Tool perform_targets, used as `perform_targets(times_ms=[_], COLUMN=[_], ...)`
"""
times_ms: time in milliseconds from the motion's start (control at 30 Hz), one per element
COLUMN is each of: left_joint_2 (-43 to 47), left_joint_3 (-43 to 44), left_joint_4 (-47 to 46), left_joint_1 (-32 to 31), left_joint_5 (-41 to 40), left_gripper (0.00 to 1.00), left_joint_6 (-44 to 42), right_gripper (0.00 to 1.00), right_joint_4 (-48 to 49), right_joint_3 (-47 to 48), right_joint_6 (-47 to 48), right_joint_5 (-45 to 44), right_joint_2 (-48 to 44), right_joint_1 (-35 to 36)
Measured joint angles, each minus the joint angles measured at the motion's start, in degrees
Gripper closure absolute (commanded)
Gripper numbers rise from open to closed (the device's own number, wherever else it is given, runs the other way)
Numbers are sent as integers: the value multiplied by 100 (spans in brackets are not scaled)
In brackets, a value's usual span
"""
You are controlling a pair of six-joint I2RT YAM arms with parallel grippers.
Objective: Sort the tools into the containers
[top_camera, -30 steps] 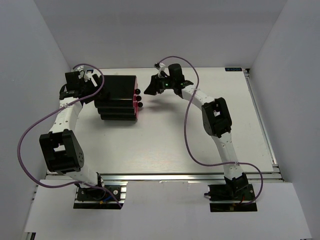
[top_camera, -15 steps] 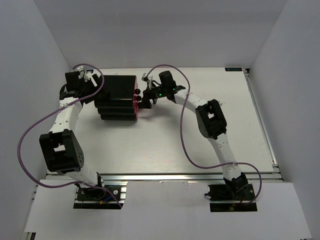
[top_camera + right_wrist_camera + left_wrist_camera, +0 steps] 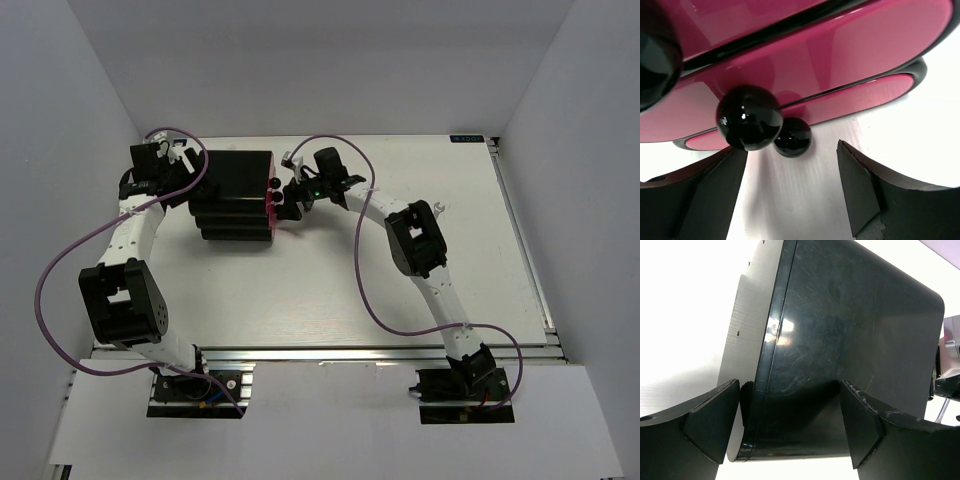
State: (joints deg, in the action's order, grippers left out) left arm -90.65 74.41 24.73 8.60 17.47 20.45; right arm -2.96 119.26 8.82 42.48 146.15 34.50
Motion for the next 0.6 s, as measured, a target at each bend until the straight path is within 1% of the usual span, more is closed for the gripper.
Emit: perform_targets(times_ms=[100, 267, 600], left_joint_2=[0, -2, -2], left_joint_3=[0, 0, -7], left_joint_4=[-2, -7, -20], left_joint_1=[0, 0, 2], left_joint_5=[0, 0, 13], left_gripper=[11, 11, 11], left_joint_6=[2, 17, 44], right_gripper=[24, 29, 37], right_joint_4=[7, 81, 177], right_joint_3=[0, 122, 321], right_joint_6=[-13, -149, -341], right_joint_5=[-59, -48, -55], right_joint_2=[0, 96, 247], right_joint_1=[-17, -24, 22])
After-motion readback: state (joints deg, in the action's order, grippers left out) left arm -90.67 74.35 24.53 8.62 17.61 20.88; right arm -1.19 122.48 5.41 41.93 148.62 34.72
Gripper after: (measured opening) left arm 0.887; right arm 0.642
